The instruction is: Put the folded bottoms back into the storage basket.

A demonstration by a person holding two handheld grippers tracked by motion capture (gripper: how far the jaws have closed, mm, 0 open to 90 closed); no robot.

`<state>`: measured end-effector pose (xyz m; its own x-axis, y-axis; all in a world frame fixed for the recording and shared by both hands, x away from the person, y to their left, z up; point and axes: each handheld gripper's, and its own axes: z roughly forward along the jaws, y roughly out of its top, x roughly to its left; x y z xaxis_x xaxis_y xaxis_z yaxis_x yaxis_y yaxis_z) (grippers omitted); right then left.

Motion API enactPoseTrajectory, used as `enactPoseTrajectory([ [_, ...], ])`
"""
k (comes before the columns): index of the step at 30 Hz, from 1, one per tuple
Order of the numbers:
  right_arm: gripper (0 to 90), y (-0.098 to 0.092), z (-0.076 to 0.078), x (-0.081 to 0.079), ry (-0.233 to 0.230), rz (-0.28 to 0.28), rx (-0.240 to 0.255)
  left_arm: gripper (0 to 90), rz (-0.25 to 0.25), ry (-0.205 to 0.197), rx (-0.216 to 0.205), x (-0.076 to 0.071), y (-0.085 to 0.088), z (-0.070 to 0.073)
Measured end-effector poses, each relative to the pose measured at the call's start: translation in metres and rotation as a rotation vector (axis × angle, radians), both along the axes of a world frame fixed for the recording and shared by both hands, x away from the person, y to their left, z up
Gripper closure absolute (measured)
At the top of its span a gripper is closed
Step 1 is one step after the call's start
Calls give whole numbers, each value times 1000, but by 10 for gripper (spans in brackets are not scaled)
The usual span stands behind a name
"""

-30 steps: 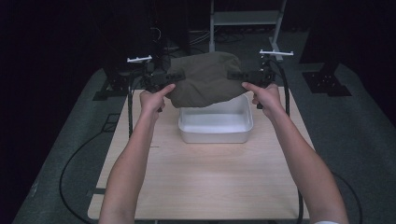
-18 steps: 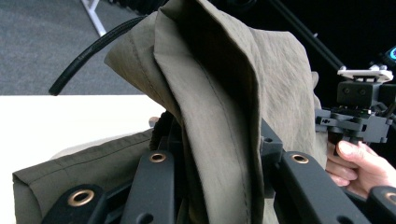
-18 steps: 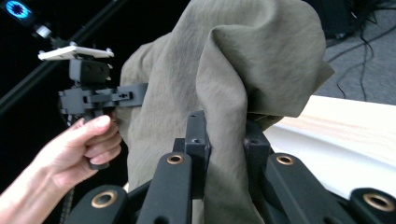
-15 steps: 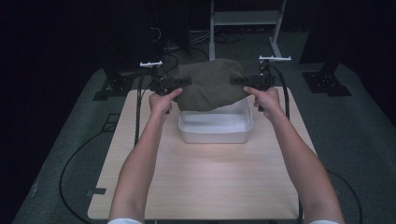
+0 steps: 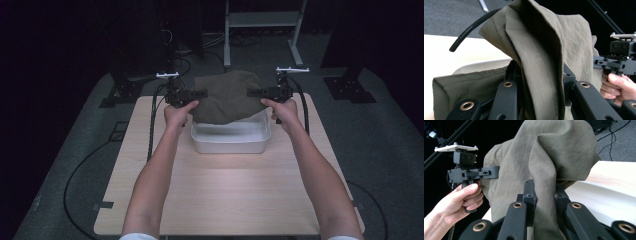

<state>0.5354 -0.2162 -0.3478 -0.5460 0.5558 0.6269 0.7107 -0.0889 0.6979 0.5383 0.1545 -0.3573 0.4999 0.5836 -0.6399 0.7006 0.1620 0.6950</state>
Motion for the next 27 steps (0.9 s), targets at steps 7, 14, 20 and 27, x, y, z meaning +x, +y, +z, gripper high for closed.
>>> enactPoseTrajectory([
  [7, 770, 1, -13, 0, 19, -7, 2, 670, 9, 19, 7, -1, 0, -10],
  [14, 770, 3, -21, 0, 35, -10, 0, 668, 12, 20, 25, -1, -3, -13],
  [20, 770, 1, -28, -1, 49, -18, -8, 665, 16, 25, 45, -2, -7, -19],
  [27, 770, 2, -38, -1, 62, -11, -31, 665, 8, 54, 79, -4, -12, -32],
])
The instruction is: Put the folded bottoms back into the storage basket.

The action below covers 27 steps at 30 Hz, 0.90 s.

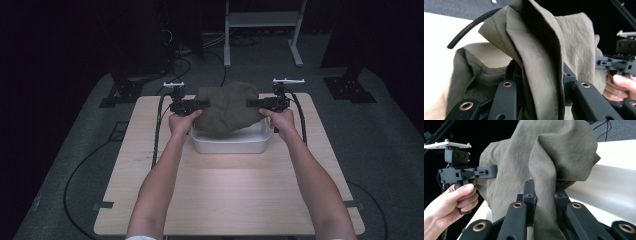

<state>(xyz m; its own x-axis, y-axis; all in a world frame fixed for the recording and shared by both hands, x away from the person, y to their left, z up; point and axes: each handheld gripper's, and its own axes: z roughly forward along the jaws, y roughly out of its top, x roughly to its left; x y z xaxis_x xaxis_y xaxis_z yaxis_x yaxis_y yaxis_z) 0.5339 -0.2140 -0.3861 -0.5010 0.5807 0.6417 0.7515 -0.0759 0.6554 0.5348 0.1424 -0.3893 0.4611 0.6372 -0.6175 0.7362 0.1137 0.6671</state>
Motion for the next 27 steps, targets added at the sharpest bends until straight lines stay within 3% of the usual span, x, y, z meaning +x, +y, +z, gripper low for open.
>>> enactPoseTrajectory([
  [13, 769, -1, -16, -3, 27, -10, -41, 670, -12, 1, 47, -2, -13, -5],
  [16, 769, 1, -20, -3, 33, -4, -57, 726, -12, 1, 5, -4, -14, -9],
  [17, 769, 2, -21, -3, 38, -1, -59, 736, -10, 6, 10, -4, -15, -10],
  [19, 769, 4, -25, -4, 45, 3, -72, 731, -14, 24, 50, -3, -17, -13],
  [22, 762, 7, -30, -4, 56, 3, -106, 713, -2, 42, 73, -4, -16, -18],
  [23, 756, 7, -31, -4, 58, 3, -120, 700, 3, 51, 105, -4, -16, -18],
  [24, 729, 8, -32, -4, 58, -3, -142, 657, 10, 56, 136, -5, -16, -19],
  [27, 643, 7, -32, -4, 53, -22, -201, 590, 14, 52, 172, -6, -16, -19],
])
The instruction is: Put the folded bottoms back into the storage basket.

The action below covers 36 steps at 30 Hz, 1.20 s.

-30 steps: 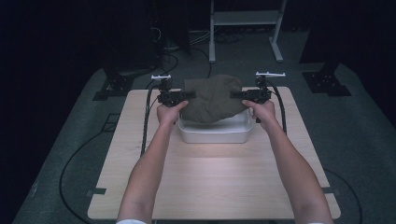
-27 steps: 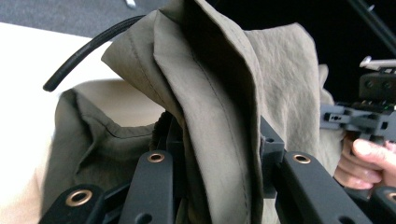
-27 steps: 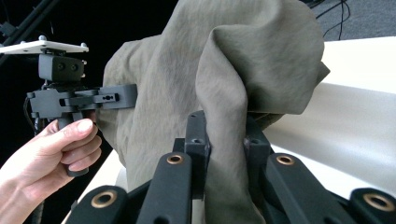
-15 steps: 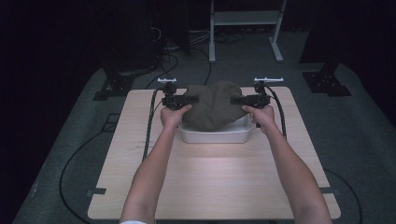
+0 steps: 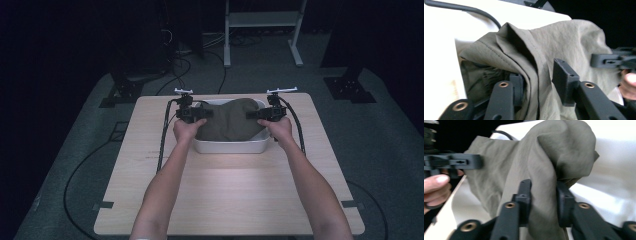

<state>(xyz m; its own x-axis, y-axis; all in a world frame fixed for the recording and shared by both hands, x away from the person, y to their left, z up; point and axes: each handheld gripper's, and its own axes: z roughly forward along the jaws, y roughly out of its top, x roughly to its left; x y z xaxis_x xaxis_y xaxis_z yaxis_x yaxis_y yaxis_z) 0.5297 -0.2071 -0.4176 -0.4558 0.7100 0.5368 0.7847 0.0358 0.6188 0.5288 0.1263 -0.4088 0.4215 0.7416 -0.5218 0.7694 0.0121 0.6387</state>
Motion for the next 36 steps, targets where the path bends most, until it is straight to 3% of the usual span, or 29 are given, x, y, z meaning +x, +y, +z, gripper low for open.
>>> enactPoseTrajectory([
  [2, 572, -1, 2, -1, -3, -10, -39, 550, 11, -11, 18, -1, 2, 1],
  [5, 549, -5, 6, -3, -17, -19, -97, 516, 35, -25, 16, -3, 6, 5],
  [13, 530, -18, 20, -9, -51, -57, -136, 486, 76, -50, 2, -7, 19, 16],
  [17, 566, -22, 24, -13, -77, -79, -154, 477, 100, -62, -29, -10, 26, 21],
  [20, 660, -23, 25, -13, -80, -68, -145, 472, 119, -74, -53, -11, 30, 24],
  [25, 768, -18, 19, -13, -63, -23, -119, 545, 79, -50, -96, -10, 27, 16],
  [28, 819, -17, 16, -13, -60, -2, -93, 612, 50, -33, -93, -8, 22, 9],
  [33, 824, -20, 14, -13, -59, 6, -74, 614, 35, -26, -85, -6, 14, 4],
  [36, 816, -23, 14, -16, -54, 12, -30, 591, 29, -23, -83, -8, 13, 3],
])
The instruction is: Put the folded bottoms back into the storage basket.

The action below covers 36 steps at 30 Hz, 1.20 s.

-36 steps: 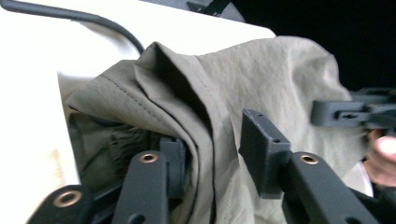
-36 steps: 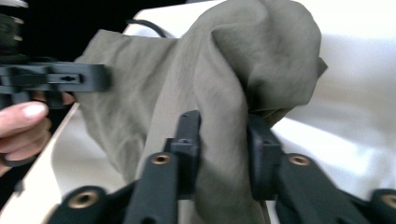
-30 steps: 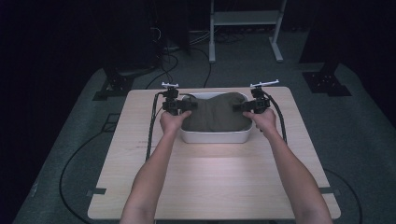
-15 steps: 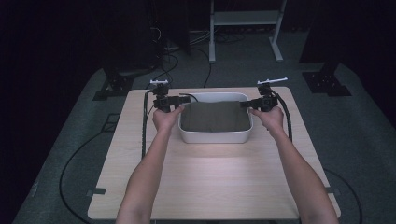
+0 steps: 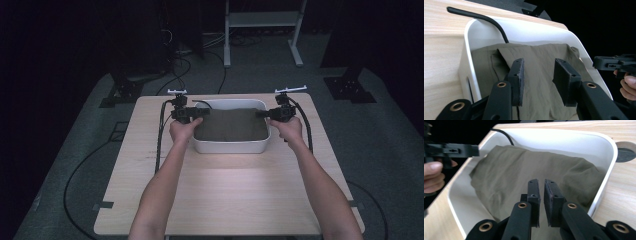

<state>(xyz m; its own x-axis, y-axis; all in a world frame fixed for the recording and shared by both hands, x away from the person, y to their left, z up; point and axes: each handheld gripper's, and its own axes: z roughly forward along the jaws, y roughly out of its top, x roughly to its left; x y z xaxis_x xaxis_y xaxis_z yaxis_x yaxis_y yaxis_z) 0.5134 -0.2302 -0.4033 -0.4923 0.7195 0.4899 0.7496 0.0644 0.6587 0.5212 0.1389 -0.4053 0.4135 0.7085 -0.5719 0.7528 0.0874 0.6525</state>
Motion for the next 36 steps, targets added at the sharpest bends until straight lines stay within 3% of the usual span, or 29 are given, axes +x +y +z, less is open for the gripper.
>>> enactPoseTrajectory([
  [4, 809, -3, -3, -6, -3, 11, 38, 583, -7, -3, -21, -5, -1, 0],
  [9, 799, -5, -5, -14, -6, 22, 48, 583, -16, -11, -21, -12, 0, 0],
  [15, 789, -10, -3, -22, -19, 32, 89, 609, -51, -37, 21, -20, 2, 8],
  [22, 759, -13, 1, -33, -28, 57, 135, 606, -65, -48, 12, -33, 1, 7],
  [27, 745, -18, 2, -41, -39, 64, 148, 588, -73, -57, 2, -44, 6, 5],
  [29, 730, -20, 1, -43, -31, 67, 154, 579, -81, -62, 22, -48, 7, 6],
  [32, 730, -22, -1, -47, -34, 71, 163, 574, -81, -70, -6, -54, 10, 7],
  [36, 725, -23, -2, -53, -34, 83, 167, 565, -91, -67, -2, -60, 12, 7],
])
